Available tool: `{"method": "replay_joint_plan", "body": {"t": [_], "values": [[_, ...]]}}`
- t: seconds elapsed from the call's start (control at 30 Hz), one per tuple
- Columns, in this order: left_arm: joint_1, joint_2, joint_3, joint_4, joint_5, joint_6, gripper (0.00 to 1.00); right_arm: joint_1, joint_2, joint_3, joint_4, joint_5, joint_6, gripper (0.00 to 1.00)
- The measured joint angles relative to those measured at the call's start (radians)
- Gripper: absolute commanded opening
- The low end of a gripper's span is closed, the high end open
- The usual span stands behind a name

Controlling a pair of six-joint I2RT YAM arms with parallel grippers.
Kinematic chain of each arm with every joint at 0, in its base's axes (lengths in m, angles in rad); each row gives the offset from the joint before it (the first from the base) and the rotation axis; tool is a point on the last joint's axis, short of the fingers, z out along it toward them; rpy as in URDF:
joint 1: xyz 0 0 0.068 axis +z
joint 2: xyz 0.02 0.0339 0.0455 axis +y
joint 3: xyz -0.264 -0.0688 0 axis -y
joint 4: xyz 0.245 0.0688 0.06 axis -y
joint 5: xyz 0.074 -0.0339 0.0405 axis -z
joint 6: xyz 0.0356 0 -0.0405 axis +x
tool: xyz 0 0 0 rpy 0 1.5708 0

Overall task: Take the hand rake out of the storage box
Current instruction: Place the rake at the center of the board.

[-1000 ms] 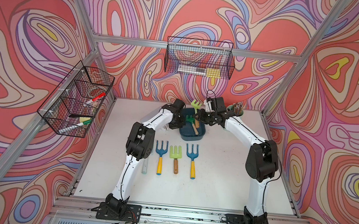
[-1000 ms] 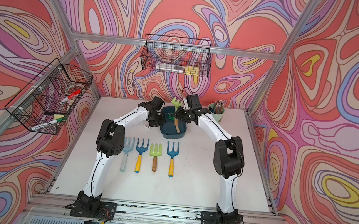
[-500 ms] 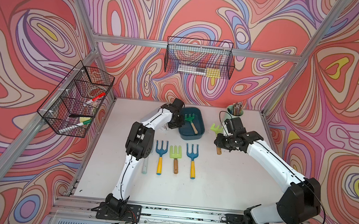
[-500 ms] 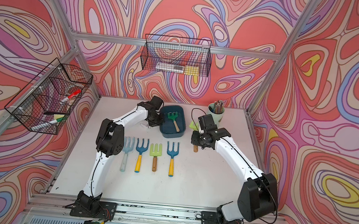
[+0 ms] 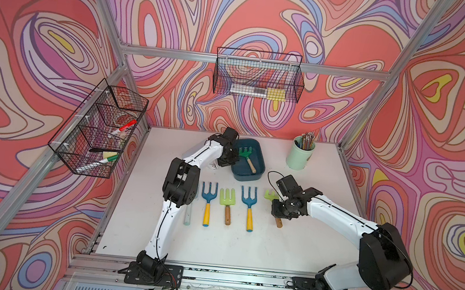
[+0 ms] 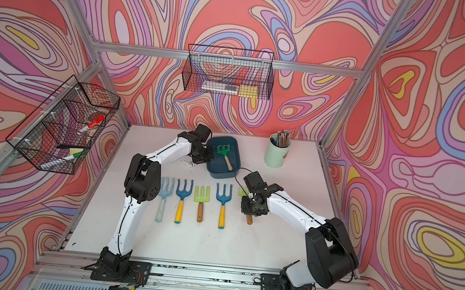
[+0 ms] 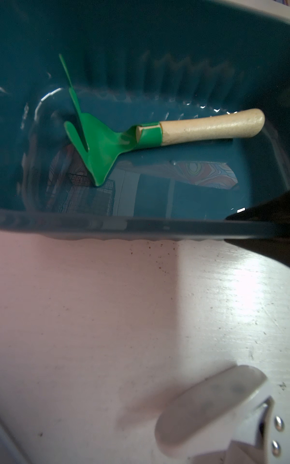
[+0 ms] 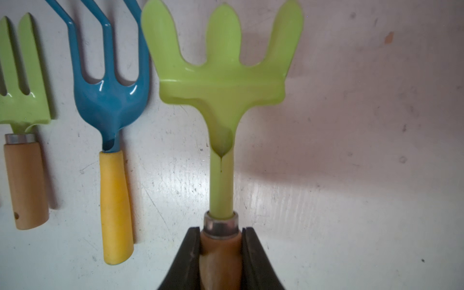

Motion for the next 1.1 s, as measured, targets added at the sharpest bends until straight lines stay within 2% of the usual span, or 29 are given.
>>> {"method": "replay_joint_plan", "body": {"t": [0.23,0.5,0.73,0.9,1.1], "values": [[0.0,0.001,0.003,-0.002,-0.001,0.001,0.0,0.006,0.074,-0.019,0.107,0.033,0.021,0.21],[0.0,0.001,0.027,-0.013,-0.002,0.002,0.0,0.012,0.088,-0.076,0.203,0.04,0.049,0.23],[0.0,0.001,0.034,-0.015,-0.003,0.002,0.0,0.05,0.089,-0.108,0.223,0.046,0.067,0.3],[0.0,0.006,0.042,-0.019,-0.004,0.002,0.0,0.066,0.088,-0.112,0.231,0.052,0.085,0.32],[0.0,0.008,0.043,-0.022,-0.004,0.002,0.0,0.067,0.088,-0.112,0.238,0.053,0.098,0.4]]}}
